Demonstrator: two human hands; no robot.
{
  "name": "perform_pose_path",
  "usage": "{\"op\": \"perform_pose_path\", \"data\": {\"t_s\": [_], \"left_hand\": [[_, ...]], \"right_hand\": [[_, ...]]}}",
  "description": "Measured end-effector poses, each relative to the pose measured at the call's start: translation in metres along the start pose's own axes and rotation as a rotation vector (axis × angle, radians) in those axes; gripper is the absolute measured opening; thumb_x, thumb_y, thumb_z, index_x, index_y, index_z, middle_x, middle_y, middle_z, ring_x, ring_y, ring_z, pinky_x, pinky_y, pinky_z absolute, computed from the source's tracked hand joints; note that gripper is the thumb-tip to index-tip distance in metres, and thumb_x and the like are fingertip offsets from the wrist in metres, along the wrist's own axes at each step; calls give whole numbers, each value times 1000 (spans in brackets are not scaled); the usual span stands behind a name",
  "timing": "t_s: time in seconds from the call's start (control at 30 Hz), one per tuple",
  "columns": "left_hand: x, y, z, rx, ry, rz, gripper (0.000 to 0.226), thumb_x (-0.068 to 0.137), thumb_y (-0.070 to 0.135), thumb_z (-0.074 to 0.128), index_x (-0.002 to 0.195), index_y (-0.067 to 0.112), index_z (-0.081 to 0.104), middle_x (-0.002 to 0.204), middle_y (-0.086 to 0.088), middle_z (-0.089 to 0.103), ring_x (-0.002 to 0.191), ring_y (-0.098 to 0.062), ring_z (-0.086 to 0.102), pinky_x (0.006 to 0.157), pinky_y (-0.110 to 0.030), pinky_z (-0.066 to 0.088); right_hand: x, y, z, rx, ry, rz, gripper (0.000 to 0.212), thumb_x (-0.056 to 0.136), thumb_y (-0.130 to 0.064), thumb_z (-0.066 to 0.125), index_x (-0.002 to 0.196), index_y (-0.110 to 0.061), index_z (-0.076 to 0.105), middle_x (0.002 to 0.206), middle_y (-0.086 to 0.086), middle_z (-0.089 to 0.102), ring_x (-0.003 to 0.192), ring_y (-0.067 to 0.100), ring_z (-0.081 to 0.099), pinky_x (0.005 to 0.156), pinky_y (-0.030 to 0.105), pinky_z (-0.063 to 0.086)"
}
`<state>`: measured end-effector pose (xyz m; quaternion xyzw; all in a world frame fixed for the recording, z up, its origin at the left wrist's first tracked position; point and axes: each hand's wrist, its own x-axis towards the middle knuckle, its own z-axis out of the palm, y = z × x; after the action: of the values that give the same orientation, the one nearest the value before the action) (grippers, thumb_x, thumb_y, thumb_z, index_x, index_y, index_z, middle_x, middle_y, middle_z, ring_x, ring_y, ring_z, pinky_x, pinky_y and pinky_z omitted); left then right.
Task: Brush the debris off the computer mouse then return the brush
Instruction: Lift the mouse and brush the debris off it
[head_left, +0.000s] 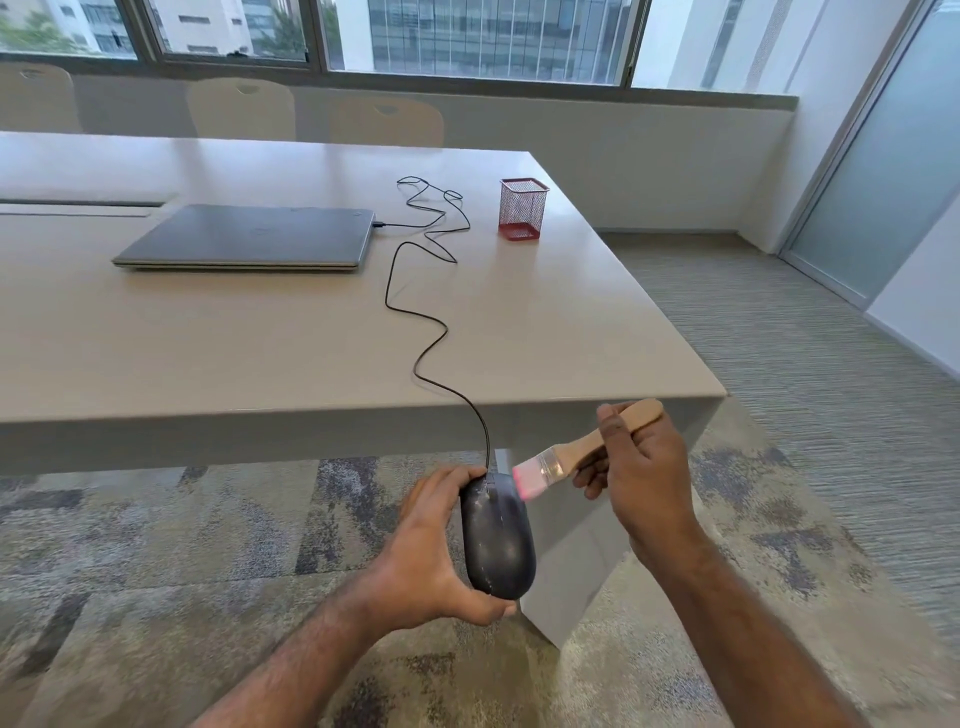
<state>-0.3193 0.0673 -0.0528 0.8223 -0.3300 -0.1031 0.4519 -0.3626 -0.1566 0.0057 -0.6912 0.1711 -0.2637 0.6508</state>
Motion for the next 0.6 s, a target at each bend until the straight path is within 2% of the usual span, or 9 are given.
{"op": "perform_pose_path", "data": {"t_s": [0.13, 0.23, 0.37, 0.47, 0.53, 0.6], "left_hand": [[0, 3, 0, -17, 0, 23, 114, 43, 51, 92, 140, 43, 33, 132, 35, 31, 133, 3, 34, 106, -4, 25], [-1, 5, 0, -21, 9, 59, 108, 43, 50, 92, 134, 49, 33, 130, 32, 35, 132, -1, 37, 107, -6, 27], [-2, 3, -1, -36, 12, 64, 110, 43, 49, 93, 135, 47, 34, 132, 28, 38, 132, -4, 39, 110, -11, 29], [1, -2, -1, -70, 23, 34, 111, 42, 49, 94, 136, 48, 34, 131, 32, 37, 131, 2, 39, 108, -7, 28], [4, -7, -2, -94, 30, -1, 113, 42, 50, 95, 139, 44, 37, 133, 27, 40, 129, 4, 41, 110, -12, 32], [6, -11, -5, -91, 38, -38, 117, 41, 51, 95, 142, 37, 39, 136, 21, 42, 129, 4, 41, 113, -20, 35]], "right_hand": [[-5, -3, 10, 23, -116, 45, 19, 104, -18, 53, 89, -7, 51, 54, 14, 64, 40, 25, 57, 36, 28, 44], [-1, -5, 6, 4, -82, 55, 19, 104, -19, 52, 92, -5, 51, 54, 14, 64, 42, 26, 56, 38, 29, 44], [0, -14, -3, -2, -83, -83, 15, 101, -24, 57, 90, -15, 57, 63, 16, 68, 50, 26, 63, 43, 32, 50], [-6, -18, -2, 28, -219, -257, 9, 97, -26, 62, 90, -24, 68, 80, 9, 73, 59, 23, 66, 52, 30, 55], [-12, -17, 0, 2, -366, -327, 9, 96, -25, 65, 91, -24, 72, 92, -2, 75, 68, 13, 69, 62, 23, 55], [-19, -16, 2, -93, -520, -333, 10, 93, -25, 67, 96, -30, 75, 95, -8, 76, 81, 6, 70, 73, 19, 54]]}}
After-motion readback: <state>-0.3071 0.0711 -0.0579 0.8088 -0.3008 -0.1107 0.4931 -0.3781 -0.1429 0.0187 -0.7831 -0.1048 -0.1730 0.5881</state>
